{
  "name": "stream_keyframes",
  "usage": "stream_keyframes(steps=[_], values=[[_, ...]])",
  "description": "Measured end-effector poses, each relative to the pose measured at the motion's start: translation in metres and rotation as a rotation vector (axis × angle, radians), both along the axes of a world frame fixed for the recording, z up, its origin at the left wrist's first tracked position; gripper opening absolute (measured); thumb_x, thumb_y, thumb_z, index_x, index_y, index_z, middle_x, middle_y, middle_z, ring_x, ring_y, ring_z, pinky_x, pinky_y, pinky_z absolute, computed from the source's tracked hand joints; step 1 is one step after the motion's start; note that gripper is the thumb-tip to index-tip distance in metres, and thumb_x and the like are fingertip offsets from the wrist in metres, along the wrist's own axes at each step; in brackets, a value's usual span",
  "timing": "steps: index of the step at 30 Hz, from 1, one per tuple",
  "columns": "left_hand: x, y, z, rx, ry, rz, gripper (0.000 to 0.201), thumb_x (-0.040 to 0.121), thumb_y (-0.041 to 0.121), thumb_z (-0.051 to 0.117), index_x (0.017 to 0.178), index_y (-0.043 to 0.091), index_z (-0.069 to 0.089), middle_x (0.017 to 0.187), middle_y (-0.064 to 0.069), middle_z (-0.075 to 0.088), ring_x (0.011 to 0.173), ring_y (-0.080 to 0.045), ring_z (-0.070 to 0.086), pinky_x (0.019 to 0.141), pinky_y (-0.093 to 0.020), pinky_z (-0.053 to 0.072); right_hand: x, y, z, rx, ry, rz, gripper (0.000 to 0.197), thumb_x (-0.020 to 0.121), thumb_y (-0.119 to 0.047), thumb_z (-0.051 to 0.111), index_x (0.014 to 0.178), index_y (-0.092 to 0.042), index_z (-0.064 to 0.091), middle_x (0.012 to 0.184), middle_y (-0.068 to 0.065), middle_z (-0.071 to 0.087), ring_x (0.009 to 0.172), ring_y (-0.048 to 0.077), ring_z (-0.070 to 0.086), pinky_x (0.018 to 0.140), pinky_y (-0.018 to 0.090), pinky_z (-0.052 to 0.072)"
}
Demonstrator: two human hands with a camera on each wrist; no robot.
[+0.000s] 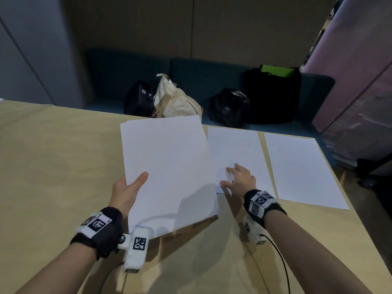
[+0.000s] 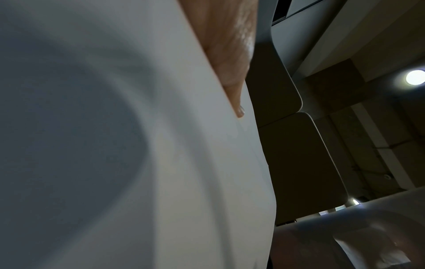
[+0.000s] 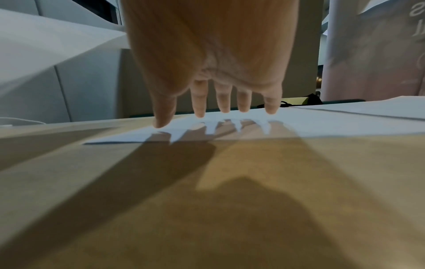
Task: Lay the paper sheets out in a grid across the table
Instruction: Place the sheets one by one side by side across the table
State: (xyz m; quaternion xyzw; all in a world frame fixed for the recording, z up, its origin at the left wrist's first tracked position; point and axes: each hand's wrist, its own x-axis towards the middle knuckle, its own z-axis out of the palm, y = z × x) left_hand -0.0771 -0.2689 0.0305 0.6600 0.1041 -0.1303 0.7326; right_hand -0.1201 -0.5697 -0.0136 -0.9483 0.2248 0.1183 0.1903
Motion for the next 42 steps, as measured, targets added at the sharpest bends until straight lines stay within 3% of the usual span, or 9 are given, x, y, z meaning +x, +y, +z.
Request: stream_keyframes(steps=[7,11,16,18,24,32,36,40,42], values=[[-0.001,-0.007,-0.004,-0.01,-0.018,-0.024,0.02,0.089,0.014,0.06,0.108,0.008,0.059,0.088,0.002,0.065,0.078,-0.011,0.063,0.065,-0.023,0.047,-0.016,-0.005,-0.003,0.033,0.068,-0.03,0.065,0.088,-0.047,0.052,0.145,-0.032,0.027,0.16,-0.001,0.007,0.147,0.027,0.004,0.115,0.057,0.006],[-0.003,-0.008,-0.007,0.002,-0.016,-0.038,0.006,0.088,0.013,0.06,0.094,0.012,0.062,0.072,0.007,0.073,0.059,-0.002,0.069,0.056,-0.018,0.053,-0.014,-0.003,-0.003,0.039,0.063,-0.058,0.065,0.087,-0.048,0.052,0.145,-0.033,0.026,0.16,-0.001,0.007,0.147,0.027,0.003,0.114,0.057,0.006],[-0.005,-0.006,-0.007,-0.003,-0.016,-0.038,0.017,0.088,0.014,0.06,0.104,0.008,0.061,0.088,0.002,0.066,0.071,-0.009,0.067,0.065,-0.024,0.048,-0.008,0.0,0.0,0.029,0.075,-0.057,0.066,0.088,-0.048,0.052,0.145,-0.033,0.025,0.16,-0.001,0.006,0.147,0.028,0.004,0.114,0.058,0.007],[-0.006,-0.005,-0.007,-0.004,-0.013,-0.041,0.009,0.088,0.014,0.06,0.096,0.01,0.063,0.088,0.001,0.066,0.065,-0.006,0.069,0.065,-0.024,0.048,-0.006,0.002,0.001,0.035,0.072,-0.06,0.066,0.087,-0.046,0.053,0.145,-0.032,0.025,0.16,-0.001,0.007,0.147,0.028,0.005,0.114,0.058,0.008],[-0.007,-0.002,-0.006,0.01,0.0,-0.036,0.002,0.088,0.016,0.06,0.089,0.015,0.062,0.091,-0.001,0.067,0.083,-0.018,0.064,0.069,-0.027,0.049,-0.004,0.002,0.001,0.033,0.068,-0.06,0.066,0.087,-0.045,0.054,0.145,-0.031,0.027,0.16,-0.001,0.008,0.147,0.028,0.005,0.113,0.058,0.009],[-0.006,-0.001,-0.008,0.011,0.01,-0.028,0.016,0.088,0.015,0.061,0.102,0.008,0.062,0.094,-0.003,0.067,0.086,-0.022,0.064,0.082,-0.033,0.049,-0.002,0.001,0.0,0.035,0.059,-0.074,0.065,0.086,-0.046,0.054,0.144,-0.032,0.028,0.159,-0.001,0.009,0.147,0.028,0.006,0.113,0.059,0.01],[-0.006,-0.002,-0.008,-0.006,0.005,-0.027,0.014,0.088,0.014,0.061,0.102,0.009,0.062,0.092,-0.001,0.067,0.084,-0.019,0.065,0.071,-0.028,0.049,-0.002,0.002,0.0,0.034,0.062,-0.078,0.065,0.086,-0.045,0.055,0.144,-0.031,0.028,0.159,0.0,0.009,0.146,0.029,0.007,0.113,0.059,0.01],[-0.005,-0.003,-0.008,0.006,-0.004,-0.027,0.003,0.088,0.014,0.061,0.089,0.016,0.063,0.077,0.007,0.071,0.062,-0.004,0.069,0.064,-0.023,0.048,-0.002,0.004,0.003,0.026,0.065,-0.079,0.065,0.087,-0.044,0.055,0.144,-0.03,0.028,0.159,0.001,0.01,0.146,0.029,0.008,0.113,0.059,0.011],[-0.005,-0.004,-0.007,0.011,-0.008,-0.032,0.003,0.088,0.014,0.061,0.088,0.017,0.063,0.073,0.01,0.072,0.063,-0.006,0.07,0.063,-0.022,0.048,-0.002,0.004,0.002,0.022,0.069,-0.073,0.065,0.087,-0.044,0.055,0.144,-0.03,0.028,0.159,0.001,0.01,0.146,0.029,0.008,0.113,0.059,0.012]])
